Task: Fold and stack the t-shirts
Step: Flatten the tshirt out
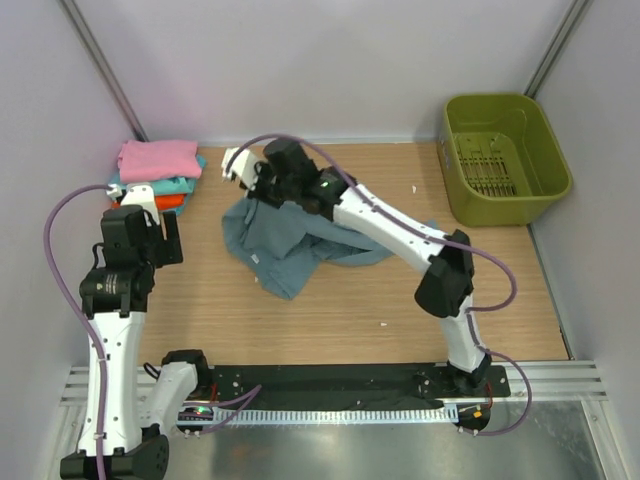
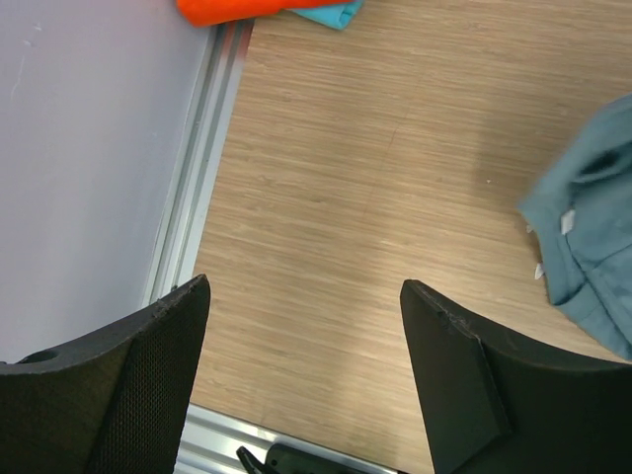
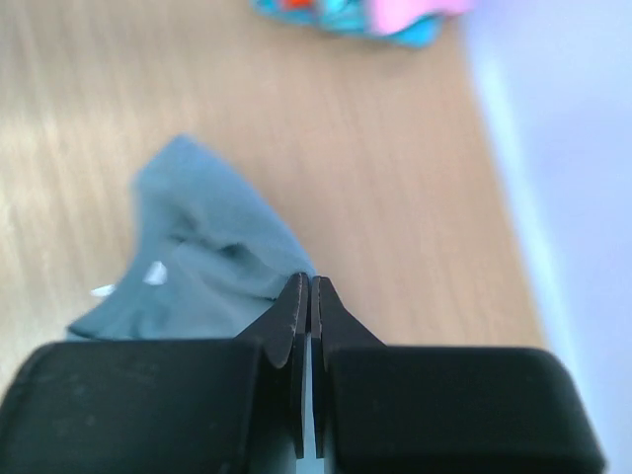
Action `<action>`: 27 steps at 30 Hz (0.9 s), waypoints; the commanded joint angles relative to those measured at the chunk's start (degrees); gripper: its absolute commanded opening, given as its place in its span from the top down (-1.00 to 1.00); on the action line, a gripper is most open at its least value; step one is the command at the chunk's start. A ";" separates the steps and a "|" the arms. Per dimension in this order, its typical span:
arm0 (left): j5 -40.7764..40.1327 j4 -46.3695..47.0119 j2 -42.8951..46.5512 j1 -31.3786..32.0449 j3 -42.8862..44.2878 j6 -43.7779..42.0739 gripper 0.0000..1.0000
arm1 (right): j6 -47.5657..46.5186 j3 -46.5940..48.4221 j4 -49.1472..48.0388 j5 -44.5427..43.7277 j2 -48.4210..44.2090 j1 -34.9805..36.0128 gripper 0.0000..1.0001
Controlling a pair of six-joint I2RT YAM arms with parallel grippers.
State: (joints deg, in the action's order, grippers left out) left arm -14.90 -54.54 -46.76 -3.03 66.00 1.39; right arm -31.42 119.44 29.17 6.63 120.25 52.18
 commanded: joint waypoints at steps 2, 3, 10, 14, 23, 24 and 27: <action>2.06 4.53 -0.52 -0.40 -1.13 1.95 -0.57 | 1.36 2.66 1.59 -5.04 -14.14 -6.10 0.97; 2.76 4.97 -0.78 -0.31 -1.48 2.30 -0.57 | 1.10 1.42 1.85 -6.36 -15.90 -7.35 0.97; 4.78 8.05 -3.07 -0.40 -2.71 3.01 -0.57 | -3.37 -15.53 5.02 -16.54 -32.34 -24.22 0.97; 4.96 9.10 -4.12 -0.40 -3.33 3.36 -0.59 | -6.28 -33.60 3.79 -25.52 -41.03 -27.75 0.31; 5.05 8.67 -5.09 -0.40 -2.89 3.27 -0.60 | 1.26 -22.44 8.61 -11.94 -32.28 -25.38 -0.57; 5.05 8.49 -5.09 -0.40 -2.80 3.27 -0.61 | 1.79 -21.62 9.76 -11.21 -30.88 -24.85 -0.55; 4.61 7.79 -5.01 -0.40 -2.37 3.18 -0.60 | 4.34 -22.05 10.55 -7.43 -27.88 -22.83 -0.48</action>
State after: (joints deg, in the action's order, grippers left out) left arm -10.37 -48.60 -51.99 -3.09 62.65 4.10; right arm -30.87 95.90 37.30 -6.72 91.09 27.55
